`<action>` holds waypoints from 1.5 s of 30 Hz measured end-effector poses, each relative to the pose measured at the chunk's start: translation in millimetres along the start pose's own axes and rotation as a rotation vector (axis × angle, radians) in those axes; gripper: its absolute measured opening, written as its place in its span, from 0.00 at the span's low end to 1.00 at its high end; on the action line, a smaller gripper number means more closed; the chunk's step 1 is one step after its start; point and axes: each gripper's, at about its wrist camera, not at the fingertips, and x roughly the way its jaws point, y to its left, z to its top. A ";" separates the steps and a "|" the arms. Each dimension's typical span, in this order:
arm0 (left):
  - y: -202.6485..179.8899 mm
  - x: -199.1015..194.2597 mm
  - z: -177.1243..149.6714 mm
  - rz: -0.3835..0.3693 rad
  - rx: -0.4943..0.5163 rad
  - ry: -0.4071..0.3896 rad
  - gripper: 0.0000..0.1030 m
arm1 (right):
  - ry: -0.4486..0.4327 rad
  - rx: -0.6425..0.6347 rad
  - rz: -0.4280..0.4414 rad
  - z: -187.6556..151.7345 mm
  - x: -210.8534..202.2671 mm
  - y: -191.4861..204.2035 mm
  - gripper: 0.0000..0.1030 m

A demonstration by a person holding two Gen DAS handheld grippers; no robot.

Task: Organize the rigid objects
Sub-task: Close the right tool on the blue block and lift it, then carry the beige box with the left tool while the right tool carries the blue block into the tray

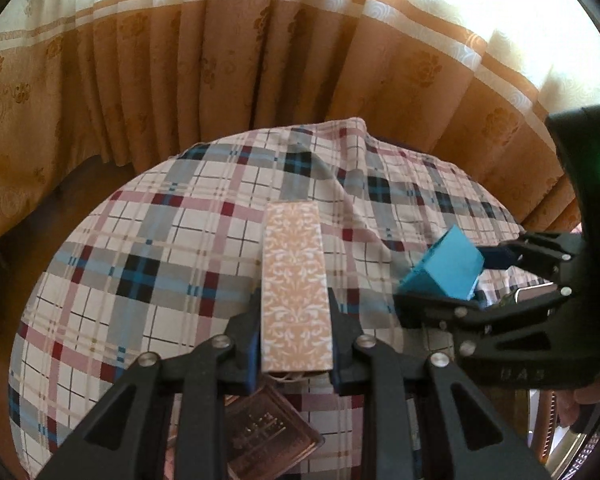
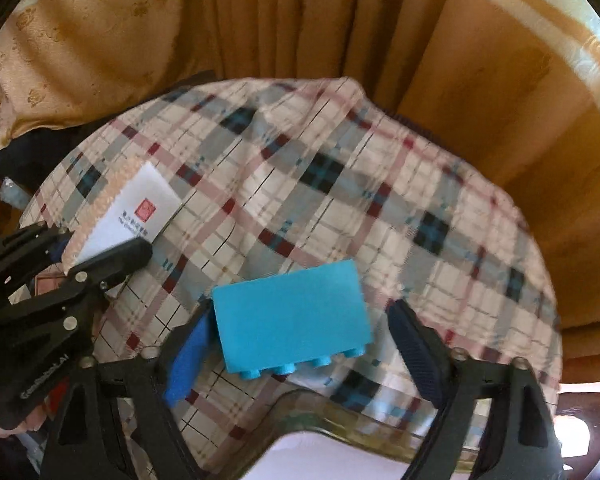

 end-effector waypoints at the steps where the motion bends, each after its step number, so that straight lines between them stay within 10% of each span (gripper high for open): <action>1: 0.2 -0.1 0.3 0.000 0.002 -0.002 0.24 | -0.003 0.014 0.003 0.1 -0.5 -1.8 0.65; 23: -17.6 -122.3 -37.1 0.046 0.076 -0.235 0.24 | -0.525 0.236 0.076 -89.5 -157.9 50.8 0.65; 45: -64.8 -166.2 -131.9 0.036 0.125 -0.216 0.24 | -0.573 0.390 0.088 -217.0 -169.0 66.8 0.65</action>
